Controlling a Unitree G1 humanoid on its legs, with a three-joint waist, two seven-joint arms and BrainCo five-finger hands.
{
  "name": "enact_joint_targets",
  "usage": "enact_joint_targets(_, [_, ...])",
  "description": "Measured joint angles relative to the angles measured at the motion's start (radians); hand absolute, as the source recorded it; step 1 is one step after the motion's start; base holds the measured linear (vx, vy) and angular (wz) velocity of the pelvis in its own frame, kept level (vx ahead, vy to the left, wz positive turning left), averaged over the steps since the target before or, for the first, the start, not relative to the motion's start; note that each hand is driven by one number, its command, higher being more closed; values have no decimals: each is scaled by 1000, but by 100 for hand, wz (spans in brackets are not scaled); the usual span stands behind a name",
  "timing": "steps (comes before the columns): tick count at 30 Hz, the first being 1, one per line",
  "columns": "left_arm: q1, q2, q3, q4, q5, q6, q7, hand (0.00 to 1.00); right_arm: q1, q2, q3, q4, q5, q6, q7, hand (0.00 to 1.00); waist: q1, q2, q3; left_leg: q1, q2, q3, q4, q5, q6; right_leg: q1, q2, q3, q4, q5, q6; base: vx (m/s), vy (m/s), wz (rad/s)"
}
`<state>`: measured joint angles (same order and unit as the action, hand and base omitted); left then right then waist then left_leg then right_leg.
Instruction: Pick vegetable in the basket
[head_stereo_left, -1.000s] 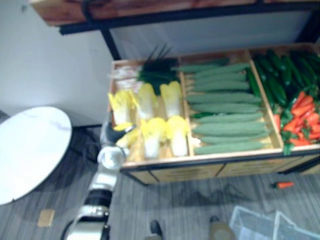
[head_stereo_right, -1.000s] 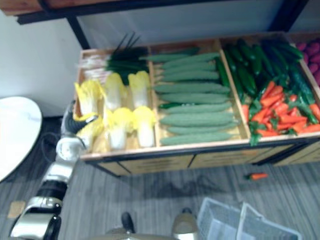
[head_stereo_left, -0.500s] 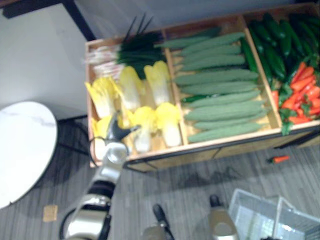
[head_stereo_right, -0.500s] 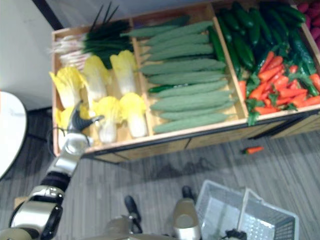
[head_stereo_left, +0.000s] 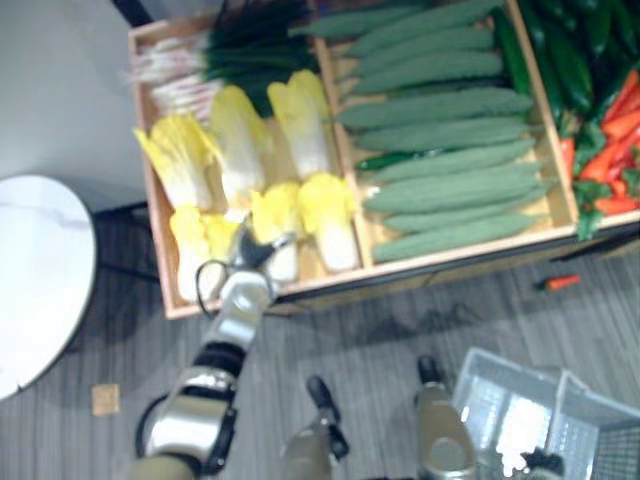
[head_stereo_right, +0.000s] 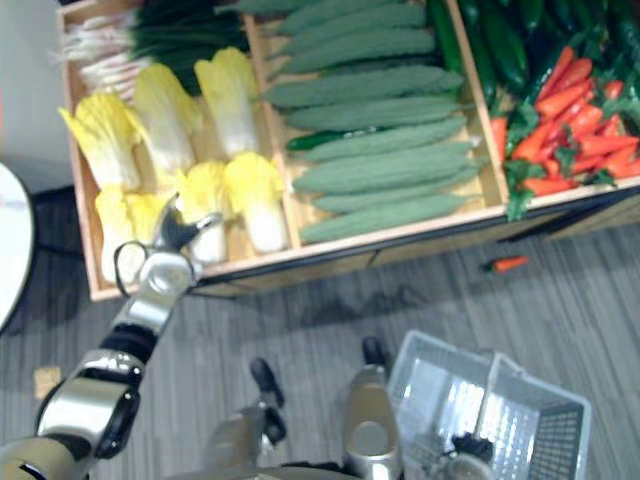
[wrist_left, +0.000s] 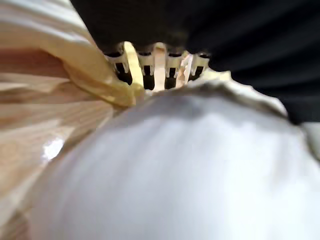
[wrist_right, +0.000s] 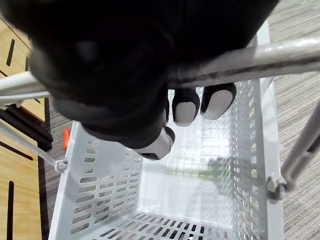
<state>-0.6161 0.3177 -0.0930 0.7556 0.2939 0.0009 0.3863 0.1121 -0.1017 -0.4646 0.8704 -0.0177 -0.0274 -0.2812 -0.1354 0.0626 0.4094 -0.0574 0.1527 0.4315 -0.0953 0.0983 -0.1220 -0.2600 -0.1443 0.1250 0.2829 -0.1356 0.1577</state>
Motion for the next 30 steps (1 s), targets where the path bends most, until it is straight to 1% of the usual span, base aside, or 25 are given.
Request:
enact_joint_targets(3, [-17, -2, 0, 4, 8, -2, 12, 0, -5, 0, 5, -5, 0, -3, -3, 100, 6, -1, 2, -13, -1, 16, 0, 0, 0, -21, 1, 14, 2, 2, 3, 18, -2, -9])
enact_joint_targets(4, [-18, -2, 1, 4, 8, -1, 16, 100, -6, -2, 7, -10, 0, -4, -4, 100, 6, -2, 3, -12, -2, 20, 0, -1, -1, -23, 2, 19, 2, 3, 4, 16, 3, -14])
enact_joint_targets(10, [-56, -2, 2, 7, 8, 3, 35, 100, -5, -2, 40, -32, 28, -6, -18, 100, 6, -8, 6, -16, -4, 28, 0, -2, -2, -31, 0, 27, 2, 7, 10, 6, 2, -3])
enact_joint_targets(14, [-91, -4, 1, 8, 8, 1, 36, 100, -5, 1, 44, -32, 29, -7, -18, 100, 6, -19, 12, -17, -6, 27, 0, -1, -1, -31, -3, 27, 1, 7, 11, 17, -3, 0])
enact_joint_targets(19, [-99, -9, 1, 23, 8, -11, 36, 100, -5, 1, 49, -30, 31, -7, -18, 100, 6, -23, 15, -10, -8, 27, 0, -1, -1, -23, -4, 27, 0, 8, 12, 29, -7, 0])
enact_joint_targets(23, [-111, -11, -1, 46, 8, -12, 35, 100, -5, 1, 53, -26, 36, -7, -16, 100, 5, -28, 17, 4, -7, 21, 0, -1, -1, -4, -4, 20, -5, 8, 12, 14, -7, 2])
enact_joint_targets(30, [-84, -13, -10, 46, 8, 2, 7, 100, -9, 1, 62, 46, 36, -5, -1, 100, -2, -39, 10, 51, 2, -22, 0, -1, 0, 89, -5, -30, -47, 11, 11, 32, -11, 14])
